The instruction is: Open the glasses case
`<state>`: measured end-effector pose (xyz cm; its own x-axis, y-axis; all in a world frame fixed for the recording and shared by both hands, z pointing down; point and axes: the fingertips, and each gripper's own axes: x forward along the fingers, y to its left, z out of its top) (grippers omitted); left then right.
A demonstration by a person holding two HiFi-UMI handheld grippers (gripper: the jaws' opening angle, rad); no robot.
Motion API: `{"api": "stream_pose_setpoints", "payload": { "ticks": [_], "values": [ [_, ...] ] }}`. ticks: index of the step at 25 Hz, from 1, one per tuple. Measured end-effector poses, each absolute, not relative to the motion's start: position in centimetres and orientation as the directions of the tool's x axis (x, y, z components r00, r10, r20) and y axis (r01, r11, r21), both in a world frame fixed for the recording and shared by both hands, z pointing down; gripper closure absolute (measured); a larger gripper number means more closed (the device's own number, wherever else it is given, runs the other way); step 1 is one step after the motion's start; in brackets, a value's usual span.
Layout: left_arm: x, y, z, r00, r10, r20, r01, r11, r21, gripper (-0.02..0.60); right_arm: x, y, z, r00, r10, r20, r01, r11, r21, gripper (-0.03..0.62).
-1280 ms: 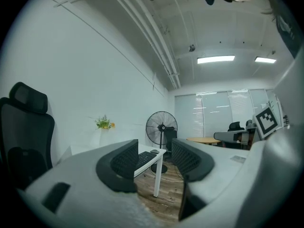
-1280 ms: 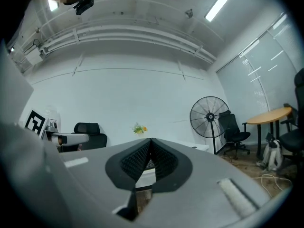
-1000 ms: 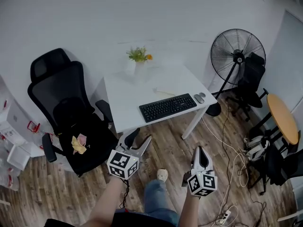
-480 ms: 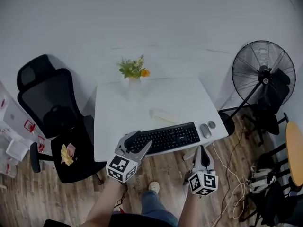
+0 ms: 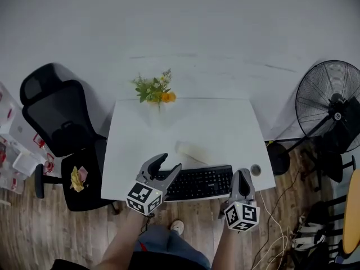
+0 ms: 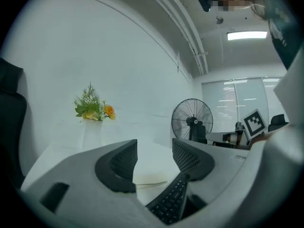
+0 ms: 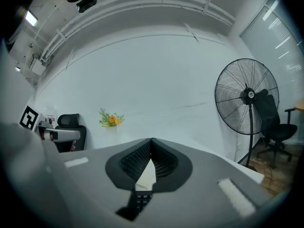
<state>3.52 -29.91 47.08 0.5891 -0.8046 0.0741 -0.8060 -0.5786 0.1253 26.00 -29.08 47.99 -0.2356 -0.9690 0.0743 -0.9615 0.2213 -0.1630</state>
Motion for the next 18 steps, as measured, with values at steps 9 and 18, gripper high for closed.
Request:
{"api": "stream_pose_setpoints", "payload": {
  "ticks": [9, 18],
  "values": [
    [6.1, -35.0, 48.0, 0.631, -0.771, 0.087, -0.775, -0.620, 0.122, 0.360, 26.3, -32.9, 47.7, -0.275, -0.957, 0.090, -0.958, 0.266, -0.104, 0.580],
    [11.1, -37.2, 53.8, 0.739, -0.563, 0.369, -0.534, -0.824, -0.189, 0.360, 26.1, -34.3, 49.0, -0.272, -0.951, 0.145, -0.961, 0.260, -0.095, 0.580]
  ]
}}
